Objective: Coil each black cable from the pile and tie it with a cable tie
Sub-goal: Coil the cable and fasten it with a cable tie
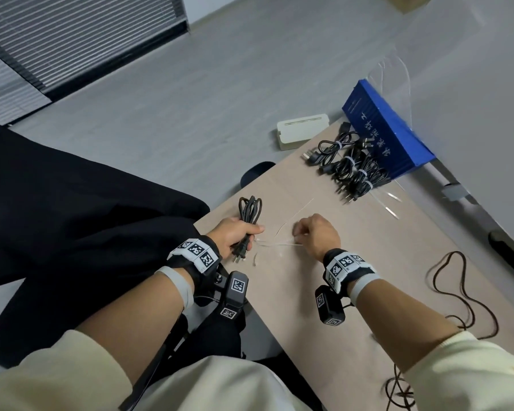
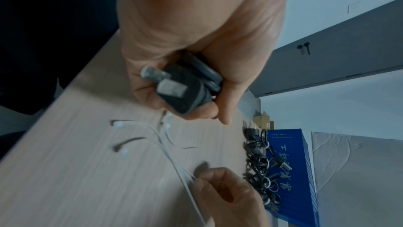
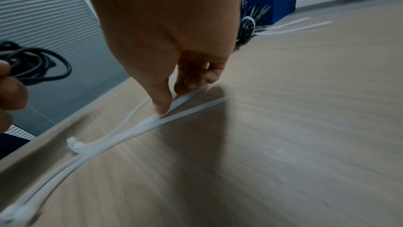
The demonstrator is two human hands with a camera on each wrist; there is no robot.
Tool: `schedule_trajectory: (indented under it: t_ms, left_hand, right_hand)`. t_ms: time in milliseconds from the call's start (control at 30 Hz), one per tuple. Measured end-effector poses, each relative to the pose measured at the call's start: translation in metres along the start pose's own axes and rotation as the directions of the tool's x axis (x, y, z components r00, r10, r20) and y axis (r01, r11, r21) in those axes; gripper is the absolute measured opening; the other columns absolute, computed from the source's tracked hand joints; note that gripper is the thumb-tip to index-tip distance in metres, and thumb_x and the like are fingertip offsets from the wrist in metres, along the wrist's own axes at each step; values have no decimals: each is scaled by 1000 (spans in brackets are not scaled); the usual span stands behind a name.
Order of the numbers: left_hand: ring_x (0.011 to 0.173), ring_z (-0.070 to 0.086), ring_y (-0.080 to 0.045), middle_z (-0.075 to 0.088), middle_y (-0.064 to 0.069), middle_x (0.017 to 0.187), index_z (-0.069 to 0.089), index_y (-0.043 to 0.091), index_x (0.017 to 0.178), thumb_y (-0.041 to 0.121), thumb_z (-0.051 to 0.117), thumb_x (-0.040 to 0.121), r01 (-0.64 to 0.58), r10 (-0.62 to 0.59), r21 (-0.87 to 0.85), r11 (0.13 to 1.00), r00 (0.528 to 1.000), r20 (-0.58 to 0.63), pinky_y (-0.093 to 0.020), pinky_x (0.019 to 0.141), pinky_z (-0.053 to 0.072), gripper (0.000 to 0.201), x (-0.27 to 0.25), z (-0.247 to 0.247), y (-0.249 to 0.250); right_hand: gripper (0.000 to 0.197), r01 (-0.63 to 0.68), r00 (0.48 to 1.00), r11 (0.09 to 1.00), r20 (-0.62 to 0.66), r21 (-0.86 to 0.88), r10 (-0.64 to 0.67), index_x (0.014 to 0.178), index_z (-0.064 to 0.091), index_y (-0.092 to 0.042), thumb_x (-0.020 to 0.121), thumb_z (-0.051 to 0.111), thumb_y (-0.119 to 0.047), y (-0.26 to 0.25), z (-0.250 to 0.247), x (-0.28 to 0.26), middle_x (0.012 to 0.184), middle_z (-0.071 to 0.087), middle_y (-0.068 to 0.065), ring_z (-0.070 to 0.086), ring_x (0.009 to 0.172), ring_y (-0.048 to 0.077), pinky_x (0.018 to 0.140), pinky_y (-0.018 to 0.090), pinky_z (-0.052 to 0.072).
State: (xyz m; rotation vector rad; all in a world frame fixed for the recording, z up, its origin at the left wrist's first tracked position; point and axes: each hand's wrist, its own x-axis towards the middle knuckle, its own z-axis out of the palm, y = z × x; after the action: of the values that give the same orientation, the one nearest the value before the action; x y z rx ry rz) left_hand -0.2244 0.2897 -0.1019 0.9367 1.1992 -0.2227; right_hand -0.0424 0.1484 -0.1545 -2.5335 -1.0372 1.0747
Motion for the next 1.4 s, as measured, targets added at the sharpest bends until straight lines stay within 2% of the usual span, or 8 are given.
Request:
schedule_trajectory:
  t_ms: [200,333,733,867,1033,1133,1233,1400]
  left_hand:
    - [42,49,-12,48,-4,63,56,13,86,16,73,89,-2,2,-18,1000,1000,-23,-19,38,37,17,-2,-6,0]
    - [40,49,-12,48,-4,63,58,11,95,15,72,90,4,-5,-41,999,1000,-21,-18,37,36,16,-5,2,0]
    - [42,48,-12,50,-1,57,61,11,84,14,69,92,36,-38,-91,995,999,-30,-19,37,37,12,-15,-4,-4]
    - [39,48,-11,50,0,55,61,11,84,13,67,93,21,-22,-52,998,1000,-6,-18,36,36,12,-19,14,5]
    - [39,49,-10,51,2,52,59,13,80,14,66,94,-21,19,17,1000,993,113,-17,36,36,16,-27,62,21]
    - [39,51,-10,53,1,53,59,13,80,13,65,95,-56,43,56,997,978,206,-18,36,38,16,-37,102,30]
    - [42,53,-10,60,-2,67,61,12,83,13,67,93,-145,94,160,976,952,293,-18,39,41,12,-50,144,35]
    - [49,52,-13,57,-1,60,61,13,81,10,69,92,-275,113,273,922,865,489,-22,49,46,14,-77,213,39]
  right_hand:
    - [12,-10,1000,998,-10,64,11,71,67,-23,79,63,-15,1,-8,-16,76,63,-7,58,76,17,56,20,36]
    - [6,15,999,998,41,62,-18,79,67,-26,78,64,-21,-8,0,-26,84,66,-11,59,81,13,68,23,40]
    - [8,-33,999,996,28,89,31,66,66,-23,68,60,-19,-4,4,-37,83,70,-9,63,82,16,65,22,43]
    - [12,50,997,994,47,97,-55,78,57,-23,83,58,-12,7,-20,-62,82,69,-4,61,80,21,69,27,44]
    - [2,32,996,976,-87,214,-14,97,52,-12,97,50,-12,37,-52,-108,74,60,0,54,71,24,67,33,41]
    - [18,-46,979,978,-186,203,84,103,57,-12,103,45,-25,56,-71,-135,81,60,0,56,81,25,71,33,37]
    - [31,-86,954,970,-263,229,147,99,68,-12,104,41,-26,78,-90,-166,82,61,-7,58,88,22,79,33,43]
    - [22,-112,875,913,-396,393,278,90,71,-15,100,53,-21,113,-112,-210,64,59,-11,54,66,12,65,28,37]
